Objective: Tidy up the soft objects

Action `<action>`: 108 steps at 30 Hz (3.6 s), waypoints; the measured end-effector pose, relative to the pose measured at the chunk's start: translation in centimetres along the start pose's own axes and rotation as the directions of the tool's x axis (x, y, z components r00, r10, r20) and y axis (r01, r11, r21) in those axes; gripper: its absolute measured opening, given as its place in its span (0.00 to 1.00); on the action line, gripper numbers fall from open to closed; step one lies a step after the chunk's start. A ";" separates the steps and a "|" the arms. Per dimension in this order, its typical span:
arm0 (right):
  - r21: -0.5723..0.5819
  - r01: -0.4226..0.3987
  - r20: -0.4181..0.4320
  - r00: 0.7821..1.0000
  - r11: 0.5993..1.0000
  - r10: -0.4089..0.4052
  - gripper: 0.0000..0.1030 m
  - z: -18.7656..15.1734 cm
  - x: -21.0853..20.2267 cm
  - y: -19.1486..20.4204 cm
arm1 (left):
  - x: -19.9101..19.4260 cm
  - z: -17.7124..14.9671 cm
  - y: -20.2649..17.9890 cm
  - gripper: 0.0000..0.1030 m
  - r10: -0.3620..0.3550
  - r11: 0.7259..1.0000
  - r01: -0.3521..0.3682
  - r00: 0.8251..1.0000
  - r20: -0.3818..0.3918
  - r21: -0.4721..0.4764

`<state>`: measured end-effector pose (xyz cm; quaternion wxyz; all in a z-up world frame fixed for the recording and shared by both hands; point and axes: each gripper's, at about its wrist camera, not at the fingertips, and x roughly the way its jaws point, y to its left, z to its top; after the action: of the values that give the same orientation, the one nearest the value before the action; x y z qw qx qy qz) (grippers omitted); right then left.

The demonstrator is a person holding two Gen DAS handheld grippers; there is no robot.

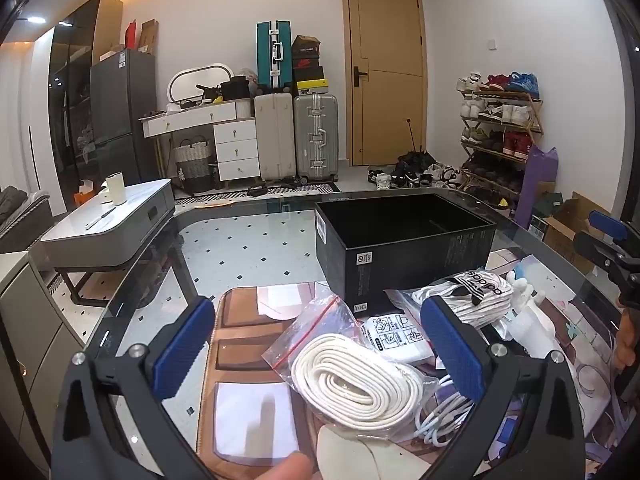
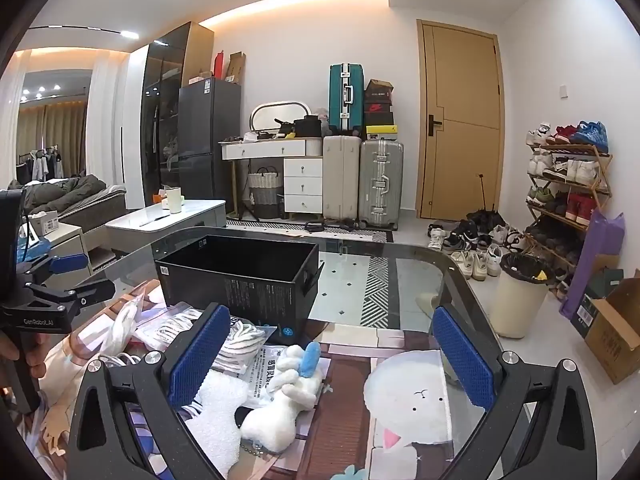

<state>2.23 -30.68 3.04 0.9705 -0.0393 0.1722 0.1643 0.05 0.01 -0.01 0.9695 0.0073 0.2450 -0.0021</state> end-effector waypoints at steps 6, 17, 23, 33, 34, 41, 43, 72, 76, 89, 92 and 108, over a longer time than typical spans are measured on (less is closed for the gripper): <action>-0.001 0.037 -0.012 0.999 0.999 -0.037 1.00 0.0 -0.3 -0.5 | 0.2 0.1 -0.2 1.00 -0.005 1.000 0.005 1.000 0.010 0.002; -0.008 0.030 -0.010 1.000 1.000 -0.030 1.00 -0.1 0.0 -0.1 | -1.1 0.2 0.0 1.00 -0.013 1.000 0.013 0.998 0.066 -0.011; -0.005 0.037 0.003 0.999 0.999 -0.037 1.00 -0.2 -0.3 -0.1 | -1.3 0.1 0.0 1.00 -0.013 1.000 0.014 0.996 0.087 -0.013; -0.004 0.039 -0.002 0.999 0.999 -0.039 1.00 -0.2 -0.1 -0.2 | -1.4 0.0 0.2 1.00 -0.018 0.999 0.021 0.996 0.092 -0.026; -0.005 0.037 -0.003 0.999 0.999 -0.037 1.00 -0.2 -0.1 -0.2 | -1.4 0.0 0.2 1.00 -0.020 0.999 0.022 0.995 0.093 -0.024; -0.016 0.030 0.005 1.000 0.999 -0.030 1.00 -0.2 -0.4 0.2 | -1.2 -0.1 0.2 1.00 -0.025 0.999 0.027 0.996 0.082 -0.022; -0.016 0.032 0.007 0.999 0.999 -0.032 1.00 -0.2 -0.5 0.2 | -1.4 -0.1 0.3 1.00 -0.022 0.999 0.024 0.996 0.088 -0.025; -0.022 0.033 0.002 0.999 0.999 -0.033 1.00 -0.1 -0.7 0.2 | -1.5 -0.2 0.7 1.00 -0.011 0.999 0.016 0.994 0.107 -0.046; -0.024 0.034 0.002 0.999 0.999 -0.034 1.00 -0.1 -0.7 0.2 | -1.5 -0.2 0.7 1.00 -0.012 0.999 0.017 0.994 0.107 -0.046; -0.034 0.034 0.001 0.999 0.999 -0.034 1.00 -0.1 -0.7 0.2 | -1.6 -0.2 0.6 1.00 -0.011 0.999 0.017 0.994 0.104 -0.052; -0.043 0.032 -0.003 0.999 0.999 -0.032 1.00 0.0 -0.5 0.2 | -1.6 -0.3 0.6 1.00 -0.010 0.999 0.015 0.994 0.107 -0.047; -0.118 -0.021 -0.210 0.978 0.993 -0.004 1.00 0.9 2.5 1.2 | -0.3 0.2 -0.2 1.00 -0.090 0.996 0.088 0.994 -0.057 -0.030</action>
<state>4.31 -28.64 3.01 0.9421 -0.1136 0.2635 0.1736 -0.17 -0.24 0.31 0.9609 -0.0167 0.2732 -0.0418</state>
